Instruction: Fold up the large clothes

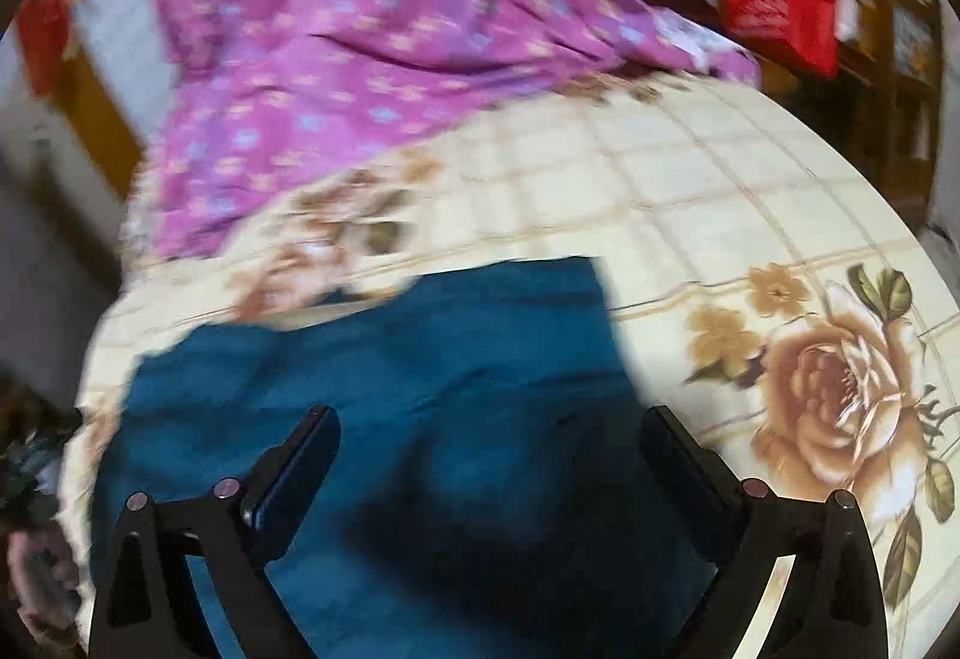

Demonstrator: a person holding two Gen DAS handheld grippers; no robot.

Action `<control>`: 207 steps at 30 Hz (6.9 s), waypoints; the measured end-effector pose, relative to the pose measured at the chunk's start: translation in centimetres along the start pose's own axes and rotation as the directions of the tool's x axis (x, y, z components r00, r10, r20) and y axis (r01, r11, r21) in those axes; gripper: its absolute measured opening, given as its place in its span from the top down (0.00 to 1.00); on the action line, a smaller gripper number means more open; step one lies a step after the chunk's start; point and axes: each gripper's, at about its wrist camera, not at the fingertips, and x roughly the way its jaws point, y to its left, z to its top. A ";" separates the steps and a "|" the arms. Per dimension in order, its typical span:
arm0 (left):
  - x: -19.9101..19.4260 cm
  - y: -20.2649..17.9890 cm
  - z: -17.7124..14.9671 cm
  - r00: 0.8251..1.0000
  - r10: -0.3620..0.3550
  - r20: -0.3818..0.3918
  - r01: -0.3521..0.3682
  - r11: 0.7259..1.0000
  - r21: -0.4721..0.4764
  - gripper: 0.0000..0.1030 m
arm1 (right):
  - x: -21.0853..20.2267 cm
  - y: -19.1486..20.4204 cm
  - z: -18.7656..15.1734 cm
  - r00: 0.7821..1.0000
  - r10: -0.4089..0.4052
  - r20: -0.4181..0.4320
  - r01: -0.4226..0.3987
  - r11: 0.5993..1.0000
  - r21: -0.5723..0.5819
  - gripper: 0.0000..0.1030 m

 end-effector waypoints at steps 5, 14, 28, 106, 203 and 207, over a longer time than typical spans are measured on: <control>2.5 -3.2 -5.9 0.995 0.016 -0.099 -0.007 0.995 0.097 0.14 | -1.2 4.3 -6.4 0.999 0.040 -0.035 -0.044 0.995 -0.095 0.02; 0.9 -2.1 -5.0 0.985 -0.019 -0.174 0.023 1.000 0.019 0.07 | 0.8 3.6 -9.5 0.998 0.026 -0.064 -0.030 0.997 -0.073 0.01; -5.2 9.3 -8.1 0.999 0.014 -0.052 -0.012 1.000 0.026 0.07 | -11.6 -13.6 -14.3 0.997 0.018 0.077 -0.035 0.975 0.218 0.01; -7.1 -2.2 -7.9 0.995 -0.091 -0.043 0.096 0.986 0.137 0.53 | -12.1 -0.9 -10.0 0.996 0.050 0.073 -0.047 0.998 -0.042 0.20; -31.1 -12.4 -28.9 0.995 -0.085 0.055 0.074 0.980 0.184 0.01 | -29.6 11.6 -33.7 0.991 -0.034 0.129 0.057 0.983 -0.173 0.06; -30.7 -12.4 -29.1 0.997 -0.058 0.045 0.048 0.981 0.186 0.01 | -29.3 11.9 -33.9 0.993 -0.027 0.118 0.049 0.981 -0.187 0.06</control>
